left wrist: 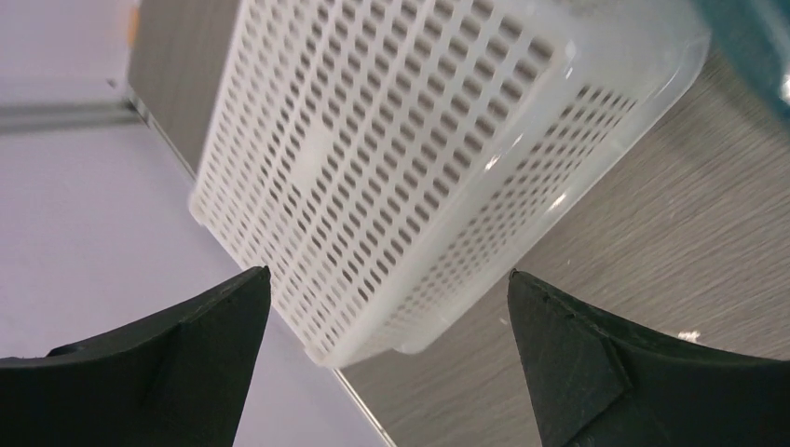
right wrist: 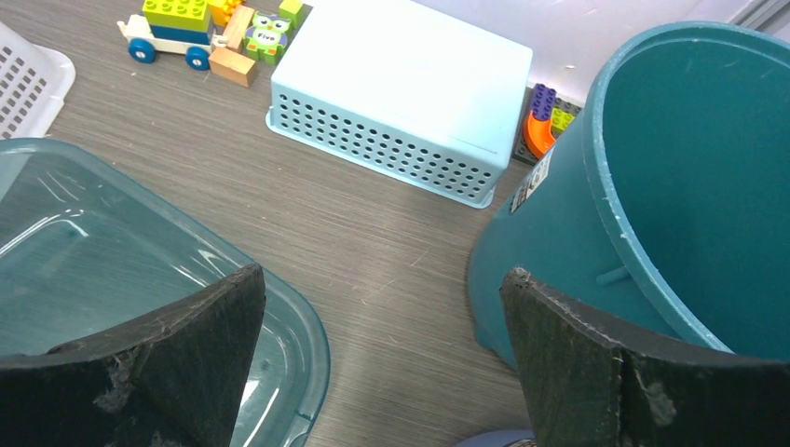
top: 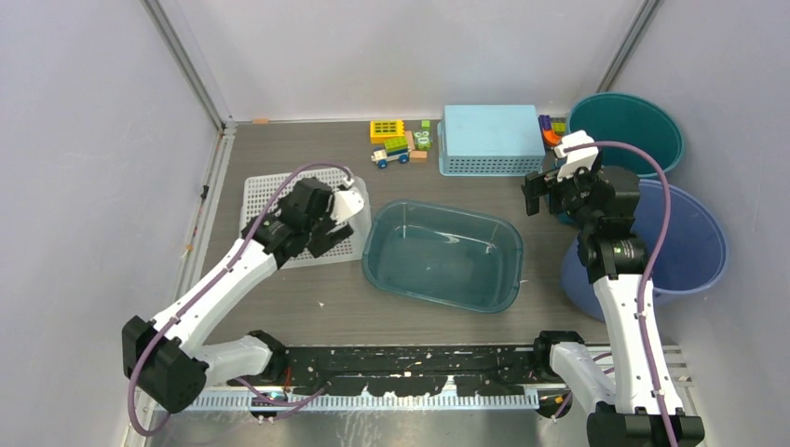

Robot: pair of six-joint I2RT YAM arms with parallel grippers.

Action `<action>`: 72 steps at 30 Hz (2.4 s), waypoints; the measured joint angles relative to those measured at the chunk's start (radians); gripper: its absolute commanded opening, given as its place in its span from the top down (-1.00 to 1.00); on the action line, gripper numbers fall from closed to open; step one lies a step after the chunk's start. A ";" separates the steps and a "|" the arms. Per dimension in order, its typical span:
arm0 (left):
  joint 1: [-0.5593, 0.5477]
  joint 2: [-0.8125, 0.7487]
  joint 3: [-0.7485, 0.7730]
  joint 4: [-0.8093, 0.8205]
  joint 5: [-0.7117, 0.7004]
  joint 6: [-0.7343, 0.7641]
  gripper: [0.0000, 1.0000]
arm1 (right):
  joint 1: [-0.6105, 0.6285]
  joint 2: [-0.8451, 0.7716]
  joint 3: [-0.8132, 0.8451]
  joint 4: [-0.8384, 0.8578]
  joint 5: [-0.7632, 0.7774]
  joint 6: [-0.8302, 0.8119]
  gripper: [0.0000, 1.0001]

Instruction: Turn the large container upside down

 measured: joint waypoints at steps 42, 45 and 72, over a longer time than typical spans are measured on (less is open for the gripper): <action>0.288 0.376 -0.162 0.579 -0.138 0.219 0.18 | 0.000 -0.010 -0.004 -0.001 -0.062 0.041 -1.00; 0.291 0.397 -0.159 0.616 -0.139 0.262 0.13 | 0.000 -0.010 -0.004 -0.002 -0.062 0.041 -1.00; 0.500 0.183 -0.177 0.491 -0.200 0.026 -0.99 | 0.000 -0.010 -0.005 -0.001 -0.080 0.046 -0.99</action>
